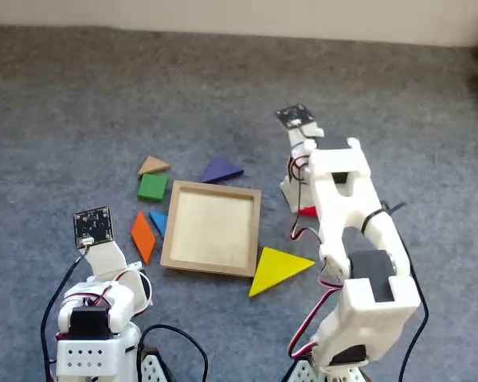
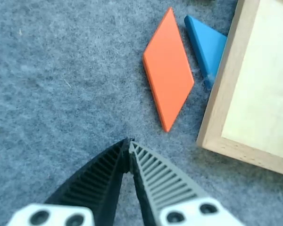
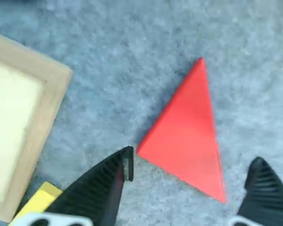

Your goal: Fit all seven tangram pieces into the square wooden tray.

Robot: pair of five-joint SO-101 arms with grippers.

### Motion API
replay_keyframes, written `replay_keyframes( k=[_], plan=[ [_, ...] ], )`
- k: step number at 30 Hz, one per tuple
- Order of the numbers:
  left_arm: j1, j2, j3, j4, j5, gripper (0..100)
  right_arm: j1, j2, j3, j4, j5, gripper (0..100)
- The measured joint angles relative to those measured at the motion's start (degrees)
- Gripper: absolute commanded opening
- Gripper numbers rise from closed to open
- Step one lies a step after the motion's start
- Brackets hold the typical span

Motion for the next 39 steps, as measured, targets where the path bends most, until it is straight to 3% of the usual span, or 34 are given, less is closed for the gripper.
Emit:
replay_keyframes(
  k=[14, 19, 32, 39],
  plan=[
    [0.00, 0.00, 0.00, 0.00, 0.00, 1, -1.58, 10.64, -4.66, -0.62, 2.90, 36.6],
    [0.00, 0.00, 0.00, 0.00, 0.00, 1, -0.70, 12.75, -7.12, -0.53, 2.99, 27.2],
    [0.00, 0.00, 0.00, 0.00, 0.00, 1, 1.14, 13.89, -8.53, 0.70, 2.90, 25.9],
    [0.00, 0.00, 0.00, 0.00, 0.00, 1, 2.02, 14.07, -9.58, 0.70, 2.90, 18.4]
  ],
)
